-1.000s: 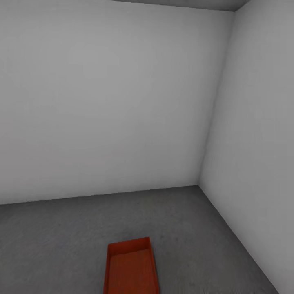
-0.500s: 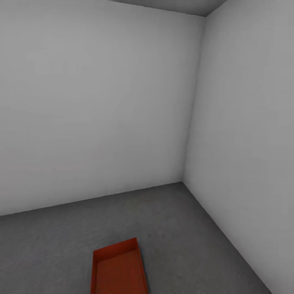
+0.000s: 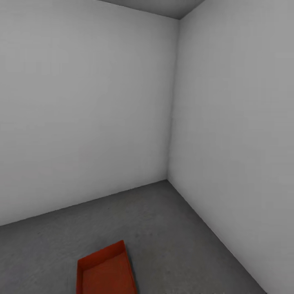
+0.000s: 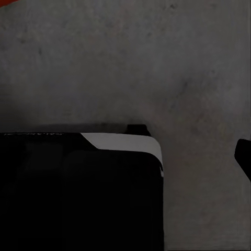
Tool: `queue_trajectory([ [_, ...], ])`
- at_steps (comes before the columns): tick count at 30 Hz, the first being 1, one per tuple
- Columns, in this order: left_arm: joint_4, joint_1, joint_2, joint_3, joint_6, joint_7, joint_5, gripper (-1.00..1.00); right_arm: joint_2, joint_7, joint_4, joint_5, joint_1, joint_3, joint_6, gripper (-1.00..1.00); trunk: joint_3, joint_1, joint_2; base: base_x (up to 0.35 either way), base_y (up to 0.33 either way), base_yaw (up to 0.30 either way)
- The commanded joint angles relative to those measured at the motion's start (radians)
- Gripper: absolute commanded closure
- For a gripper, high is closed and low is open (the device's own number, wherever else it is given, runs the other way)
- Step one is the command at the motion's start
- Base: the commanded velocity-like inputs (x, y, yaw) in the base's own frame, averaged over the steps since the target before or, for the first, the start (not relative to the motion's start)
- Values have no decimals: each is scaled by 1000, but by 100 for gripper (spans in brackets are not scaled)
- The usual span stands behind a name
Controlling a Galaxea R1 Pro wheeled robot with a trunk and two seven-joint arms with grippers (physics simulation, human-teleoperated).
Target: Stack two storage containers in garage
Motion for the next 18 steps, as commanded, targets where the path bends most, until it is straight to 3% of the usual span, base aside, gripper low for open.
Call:
queue_trajectory([
  [1, 0, -1, -10, 1, 3, 2, 7, -100, 1, 0, 3, -9, 3, 8, -5, -100, -2, 0, -2, 0, 0, -286],
  [9, 0, -1, -70, 2, 2, 0, 9, -100, 1, 0, 3, -9, 10, 8, -5, -100, -2, 0, -2, 0, 0, -286],
  [18, 0, -1, -87, 3, 3, 0, 11, -100, 1, 0, 3, -9, 9, 8, -5, -100, -2, 0, -2, 0, 0, -286],
])
